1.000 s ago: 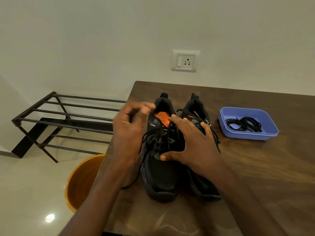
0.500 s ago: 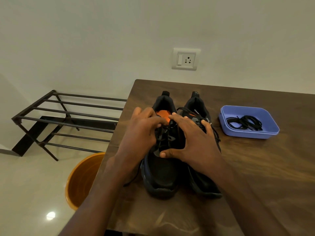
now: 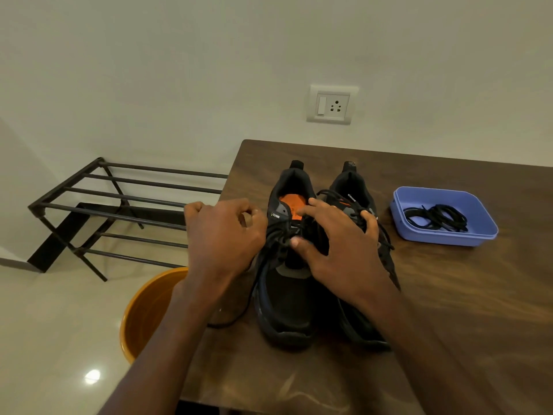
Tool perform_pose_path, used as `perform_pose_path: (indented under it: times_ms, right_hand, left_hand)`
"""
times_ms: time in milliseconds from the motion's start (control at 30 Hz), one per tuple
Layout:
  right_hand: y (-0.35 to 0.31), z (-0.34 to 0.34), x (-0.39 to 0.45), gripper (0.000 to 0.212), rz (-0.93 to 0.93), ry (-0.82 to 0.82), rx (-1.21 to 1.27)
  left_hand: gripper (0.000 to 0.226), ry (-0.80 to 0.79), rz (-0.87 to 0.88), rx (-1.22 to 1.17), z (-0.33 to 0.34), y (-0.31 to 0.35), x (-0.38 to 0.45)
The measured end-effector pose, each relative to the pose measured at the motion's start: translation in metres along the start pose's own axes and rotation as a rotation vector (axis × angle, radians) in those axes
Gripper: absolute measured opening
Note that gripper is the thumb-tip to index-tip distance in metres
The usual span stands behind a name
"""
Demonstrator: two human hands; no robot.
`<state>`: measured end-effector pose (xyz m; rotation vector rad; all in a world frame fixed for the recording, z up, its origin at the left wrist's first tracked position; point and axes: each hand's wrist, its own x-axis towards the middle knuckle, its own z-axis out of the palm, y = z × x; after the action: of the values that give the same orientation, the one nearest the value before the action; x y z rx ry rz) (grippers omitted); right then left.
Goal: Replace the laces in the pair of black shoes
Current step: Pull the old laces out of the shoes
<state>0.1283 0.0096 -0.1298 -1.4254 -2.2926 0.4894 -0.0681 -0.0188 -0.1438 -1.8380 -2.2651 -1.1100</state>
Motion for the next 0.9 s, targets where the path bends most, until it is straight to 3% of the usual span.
perform_pose_path:
  times_ms: [67,200,300,467,567,633,733,800,900]
  right_hand:
    - [-0.006,0.007,0.003,0.04,0.017,0.102,-0.044]
    - [-0.02,0.019,0.01,0.031,0.038,0.135,-0.198]
    - [-0.021,0.023,0.013,0.023,0.035,0.184,-0.214]
    - [-0.015,0.022,0.009,0.008,0.116,0.429,0.0]
    - [-0.008,0.017,0.002,0.01,0.171,0.508,0.07]
    - [-0.006,0.014,0.001,0.026,0.116,0.498,-0.016]
    - [-0.012,0.015,0.005,0.039,-0.055,0.353,-0.169]
    - [-0.015,0.02,0.011,0.035,-0.074,0.277,-0.194]
    - [-0.012,0.025,0.015,0.015,-0.05,0.306,-0.159]
  left_hand:
    - [0.011,-0.034,0.052,-0.072,0.003,0.0,0.002]
    - [0.054,-0.373,0.222,-0.224,0.01,-0.008,0.005]
    - [0.062,-0.544,0.211,-0.205,0.013,-0.01,0.001]
    - [0.07,-0.475,0.254,-0.261,0.011,-0.008,0.008]
    - [0.075,-0.467,0.241,-0.311,0.014,-0.007,0.008]
    - [0.075,-0.46,0.228,-0.336,0.014,-0.008,0.007]
    - [0.071,-0.447,0.238,-0.362,0.016,-0.008,0.006]
    - [0.07,-0.435,0.235,-0.371,0.017,-0.008,0.006]
    - [0.071,-0.435,0.212,-0.367,0.016,-0.007,0.006]
